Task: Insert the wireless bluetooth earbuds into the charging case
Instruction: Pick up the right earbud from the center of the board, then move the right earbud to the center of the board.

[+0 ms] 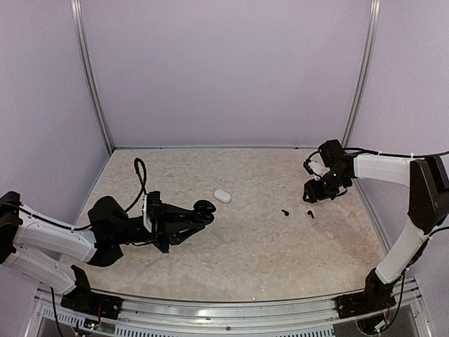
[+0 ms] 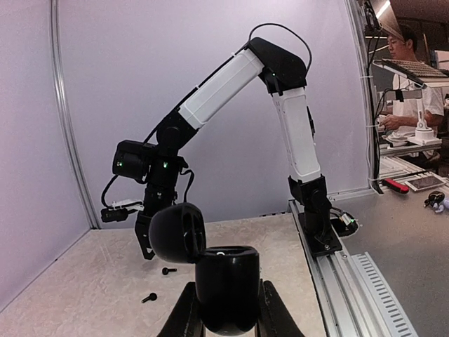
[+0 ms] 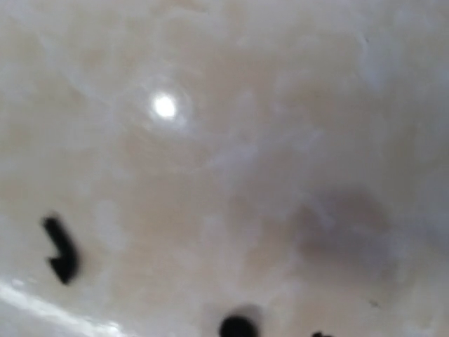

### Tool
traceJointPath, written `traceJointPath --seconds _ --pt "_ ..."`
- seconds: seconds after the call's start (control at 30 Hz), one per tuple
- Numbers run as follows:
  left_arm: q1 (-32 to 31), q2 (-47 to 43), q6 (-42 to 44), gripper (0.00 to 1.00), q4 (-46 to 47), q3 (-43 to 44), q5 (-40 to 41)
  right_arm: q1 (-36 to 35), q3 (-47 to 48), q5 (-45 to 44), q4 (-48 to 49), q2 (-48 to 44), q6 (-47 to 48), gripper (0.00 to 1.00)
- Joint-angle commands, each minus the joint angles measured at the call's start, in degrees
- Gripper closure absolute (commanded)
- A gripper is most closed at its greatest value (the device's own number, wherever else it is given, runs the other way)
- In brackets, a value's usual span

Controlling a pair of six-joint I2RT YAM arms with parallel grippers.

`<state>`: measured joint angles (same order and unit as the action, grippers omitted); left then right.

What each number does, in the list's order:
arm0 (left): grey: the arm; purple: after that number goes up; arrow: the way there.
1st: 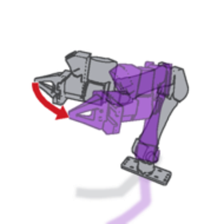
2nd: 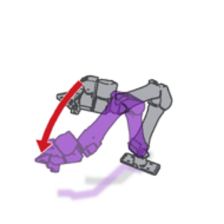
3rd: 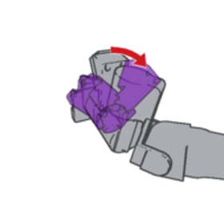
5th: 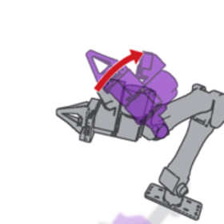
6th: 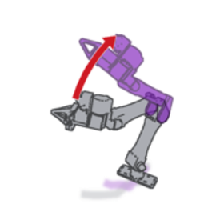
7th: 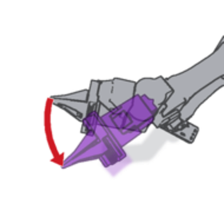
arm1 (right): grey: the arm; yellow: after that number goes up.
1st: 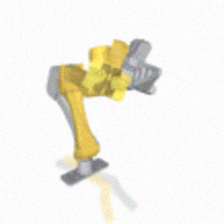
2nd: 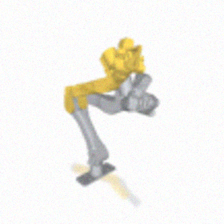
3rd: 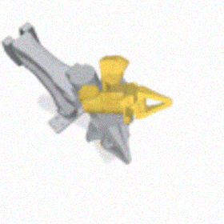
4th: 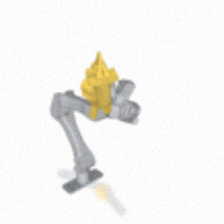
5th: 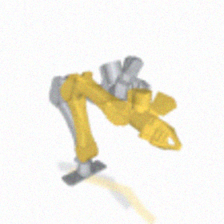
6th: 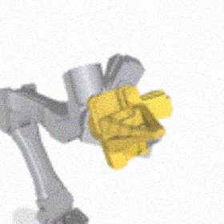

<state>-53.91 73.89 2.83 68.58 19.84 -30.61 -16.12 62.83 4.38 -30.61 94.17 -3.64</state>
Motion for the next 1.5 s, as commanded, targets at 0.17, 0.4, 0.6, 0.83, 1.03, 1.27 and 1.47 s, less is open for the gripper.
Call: traceJointPath --seconds 0.17,0.4,0.6,0.83,1.03,1.27,1.47 --pt "0.47 -0.70 0.02 0.89 1.12 -0.50 0.70 -0.44 2.58 -2.62 -5.39 6.07 3.07 0.49" --pt "0.48 -0.24 0.07 0.89 1.29 -0.38 0.64 -0.47 3.42 -2.84 -4.85 9.77 3.02 0.58" --pt "0.50 -0.92 0.33 0.89 0.91 -0.98 1.33 -0.82 2.93 -2.26 -5.12 11.33 4.87 0.64" --pt "0.57 -1.20 0.75 0.89 1.03 -0.88 1.28 -4.26 2.69 0.16 -5.97 12.10 5.32 0.75" --pt "0.82 -1.79 0.70 0.89 0.77 -1.06 1.12 -12.31 4.15 4.06 -8.95 12.83 5.33 0.79" --pt "1.35 -3.08 -0.26 0.90 1.62 -1.93 1.27 -26.76 6.78 9.76 -13.54 12.53 5.05 0.79" --pt "1.43 -4.71 -0.46 0.90 1.22 -2.75 1.25 -35.88 9.28 8.36 -18.76 13.46 5.49 0.79"
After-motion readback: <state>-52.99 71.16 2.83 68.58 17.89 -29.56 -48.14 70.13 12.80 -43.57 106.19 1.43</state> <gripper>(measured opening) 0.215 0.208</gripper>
